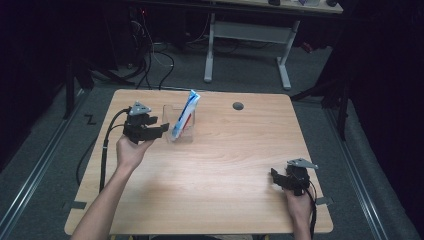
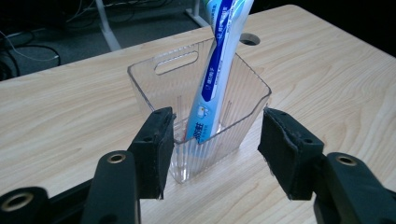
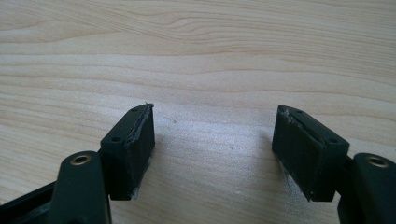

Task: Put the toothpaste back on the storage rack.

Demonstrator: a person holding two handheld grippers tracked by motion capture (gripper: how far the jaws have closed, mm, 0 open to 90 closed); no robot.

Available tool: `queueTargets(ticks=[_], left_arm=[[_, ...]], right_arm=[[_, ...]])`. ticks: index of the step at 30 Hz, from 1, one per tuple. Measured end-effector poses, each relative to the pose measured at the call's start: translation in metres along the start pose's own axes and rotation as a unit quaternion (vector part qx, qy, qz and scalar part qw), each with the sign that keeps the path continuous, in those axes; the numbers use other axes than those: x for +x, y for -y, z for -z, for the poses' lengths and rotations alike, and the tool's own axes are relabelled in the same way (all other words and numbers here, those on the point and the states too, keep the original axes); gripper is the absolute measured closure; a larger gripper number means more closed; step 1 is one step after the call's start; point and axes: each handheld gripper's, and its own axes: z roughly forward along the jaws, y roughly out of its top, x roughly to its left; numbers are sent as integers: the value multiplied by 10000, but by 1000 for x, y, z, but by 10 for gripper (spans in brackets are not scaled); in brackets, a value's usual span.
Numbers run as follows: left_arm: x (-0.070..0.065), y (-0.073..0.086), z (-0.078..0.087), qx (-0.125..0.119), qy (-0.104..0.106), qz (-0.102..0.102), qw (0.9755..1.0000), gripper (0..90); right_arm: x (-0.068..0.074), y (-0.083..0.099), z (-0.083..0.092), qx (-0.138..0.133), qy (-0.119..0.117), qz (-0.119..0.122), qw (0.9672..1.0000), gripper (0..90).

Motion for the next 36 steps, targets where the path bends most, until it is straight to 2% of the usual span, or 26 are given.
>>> queueTargets(ticks=[8,13,24,36], left_arm=[[0,7,6,-2,-42,9,10000,450],[0,14,8,41,-159,-31,9999,450],[1,25,11,78,-190,-16,9998,449],[5,40,14,147,-210,118,9996,449]], right_arm=[[0,0,0,0,0,-2,10000,300],[0,0,0,2,-1,-3,10000,300],[0,0,0,1,1,0,10000,300],[0,0,0,2,1,-1,10000,300]])
